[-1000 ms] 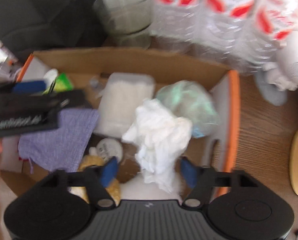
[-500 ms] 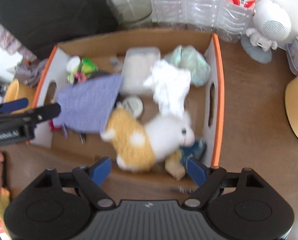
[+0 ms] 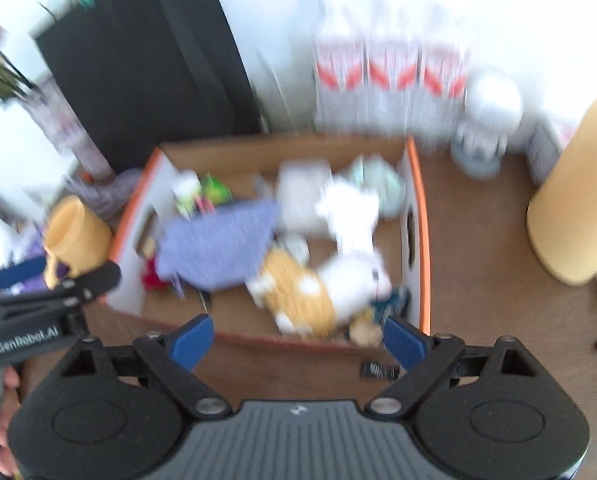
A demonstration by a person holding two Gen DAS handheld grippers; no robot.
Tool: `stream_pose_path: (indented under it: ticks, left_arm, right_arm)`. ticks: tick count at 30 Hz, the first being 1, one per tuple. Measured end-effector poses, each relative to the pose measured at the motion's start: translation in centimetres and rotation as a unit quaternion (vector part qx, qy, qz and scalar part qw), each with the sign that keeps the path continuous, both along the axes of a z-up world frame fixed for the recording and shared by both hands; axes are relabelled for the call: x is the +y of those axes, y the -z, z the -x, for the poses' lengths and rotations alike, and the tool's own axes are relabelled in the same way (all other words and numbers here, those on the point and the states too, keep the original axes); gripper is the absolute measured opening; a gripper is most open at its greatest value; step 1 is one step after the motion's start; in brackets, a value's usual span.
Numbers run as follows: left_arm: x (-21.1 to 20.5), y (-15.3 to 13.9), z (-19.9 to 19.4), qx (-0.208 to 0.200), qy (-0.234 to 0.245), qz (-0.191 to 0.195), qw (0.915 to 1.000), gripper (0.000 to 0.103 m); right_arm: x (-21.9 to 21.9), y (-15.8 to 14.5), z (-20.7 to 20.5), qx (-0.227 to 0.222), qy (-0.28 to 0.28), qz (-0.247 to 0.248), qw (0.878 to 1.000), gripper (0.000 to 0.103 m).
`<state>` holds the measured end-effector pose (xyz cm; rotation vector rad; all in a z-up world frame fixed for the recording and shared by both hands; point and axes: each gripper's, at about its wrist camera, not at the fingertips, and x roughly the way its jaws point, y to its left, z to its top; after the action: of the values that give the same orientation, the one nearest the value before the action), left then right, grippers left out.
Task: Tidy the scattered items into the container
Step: 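Withdraw both tools from the box back over the desk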
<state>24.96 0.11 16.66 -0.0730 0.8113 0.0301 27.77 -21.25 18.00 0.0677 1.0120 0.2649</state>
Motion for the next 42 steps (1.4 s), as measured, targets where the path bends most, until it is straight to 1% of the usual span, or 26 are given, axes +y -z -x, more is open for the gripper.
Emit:
stream_pose_path:
  ticks: [2, 3, 5, 6, 7, 8, 10, 11, 13, 15, 18, 22, 24, 26, 27, 29, 30, 31, 33, 35, 36, 37, 39, 41, 42]
  left_arm:
    - [0.6, 0.2, 3.2, -0.057, -0.004, 0.027, 0.9980, 0.103]
    - [0.7, 0.5, 5.0, -0.092, -0.014, 0.030, 0.9952, 0.103]
    - [0.4, 1.6, 8.5, -0.171, -0.026, 0.018, 0.9848, 0.103]
    - [0.3, 2.2, 9.9, -0.202, -0.027, 0.012, 0.9790, 0.103]
    - [0.0, 2.8, 11.1, -0.223, -0.024, 0.011, 0.9745, 0.103]
    - [-0.2, 3.5, 12.0, -0.236, -0.019, 0.013, 0.9715, 0.103]
    - [-0.4, 4.7, 13.1, -0.245, -0.005, 0.026, 0.9691, 0.103]
    - [-0.5, 5.2, 13.3, -0.246, 0.000, 0.031, 0.9687, 0.103]
    - [-0.8, 6.0, 13.6, -0.246, 0.001, 0.022, 0.9689, 0.103]
    - [-1.0, 6.7, 13.7, -0.242, 0.005, 0.011, 0.9702, 0.103]
    - [-0.9, 8.1, 14.8, -0.231, 0.009, 0.006, 0.9729, 0.103]
    - [-0.9, 10.9, 17.2, -0.188, 0.044, -0.010, 0.9811, 0.103]
    - [-0.9, 12.0, 18.5, -0.153, 0.057, -0.005, 0.9866, 0.103]
    - [-1.0, 12.2, 20.1, -0.122, 0.069, 0.008, 0.9901, 0.103]
    - [-1.1, 12.1, 21.1, -0.123, 0.078, 0.016, 0.9893, 0.103]
    - [-1.0, 11.7, 23.1, -0.144, 0.090, 0.023, 0.9853, 0.103]
    - [-1.1, 11.7, 23.5, -0.151, 0.093, 0.022, 0.9839, 0.103]
    - [-1.3, 11.7, 23.3, -0.149, 0.095, 0.019, 0.9841, 0.103]
    - [-2.1, 12.1, 21.2, -0.127, 0.094, 0.011, 0.9874, 0.103]
    - [-2.8, 12.5, 19.0, -0.104, 0.084, 0.008, 0.9910, 0.103]
    - [-2.9, 12.6, 18.1, -0.099, 0.080, 0.012, 0.9918, 0.103]
    - [-3.0, 12.5, 17.4, -0.097, 0.084, 0.020, 0.9915, 0.103]
    - [-3.3, 12.5, 16.4, -0.096, 0.100, 0.030, 0.9899, 0.103]
    - [-3.7, 12.6, 15.4, -0.093, 0.111, 0.027, 0.9890, 0.103]
    - [-3.9, 12.7, 14.8, -0.091, 0.116, 0.024, 0.9889, 0.103]
  right_arm:
    - [-0.3, -0.1, 3.1, -0.083, 0.007, -0.016, 0.996, 0.093]
    - [-0.5, 0.3, 4.6, -0.118, 0.010, -0.018, 0.993, 0.097]
    - [-0.9, 1.8, 7.2, -0.170, 0.024, -0.021, 0.985, 0.097]
    - [-0.9, 2.6, 8.3, -0.192, 0.032, -0.026, 0.980, 0.097]
    - [-0.9, 3.5, 9.5, -0.217, 0.038, -0.035, 0.975, 0.098]
    - [-1.0, 4.3, 10.5, -0.241, 0.040, -0.046, 0.969, 0.098]
    - [-1.3, 6.0, 12.2, -0.286, 0.036, -0.071, 0.955, 0.099]
    - [-1.4, 6.6, 12.8, -0.296, 0.039, -0.078, 0.951, 0.101]
    - [-1.3, 7.5, 13.2, -0.302, 0.050, -0.074, 0.949, 0.101]
    - [-1.2, 8.1, 13.4, -0.298, 0.052, -0.067, 0.951, 0.101]
    - [-1.5, 9.0, 14.3, -0.291, 0.056, -0.049, 0.954, 0.101]
    - [-3.3, 10.9, 18.2, -0.286, 0.055, -0.029, 0.956, 0.101]
    - [-4.4, 11.6, 19.9, -0.266, 0.062, -0.021, 0.962, 0.101]
    - [-5.2, 11.7, 22.0, -0.246, 0.075, -0.008, 0.966, 0.101]
    - [-5.5, 11.6, 23.3, -0.250, 0.077, 0.000, 0.965, 0.101]
    - [-6.1, 11.5, 25.6, -0.266, 0.062, 0.004, 0.962, 0.103]
    - [-6.4, 11.6, 26.1, -0.267, 0.058, 0.002, 0.962, 0.103]
    - [-6.7, 11.7, 26.1, -0.263, 0.061, -0.001, 0.963, 0.103]
    - [-7.1, 12.0, 24.1, -0.236, 0.077, -0.001, 0.969, 0.102]
    - [-7.3, 12.5, 21.2, -0.221, 0.087, 0.007, 0.971, 0.096]
    - [-7.3, 12.7, 19.8, -0.216, 0.089, 0.008, 0.972, 0.089]
    - [-7.4, 12.8, 18.5, -0.212, 0.090, 0.005, 0.973, 0.085]
    - [-7.2, 13.1, 16.1, -0.212, 0.083, 0.007, 0.974, 0.085]
    - [-6.7, 13.7, 13.8, -0.212, 0.067, 0.020, 0.975, 0.083]
    - [-6.5, 14.1, 12.6, -0.212, 0.059, 0.025, 0.975, 0.076]
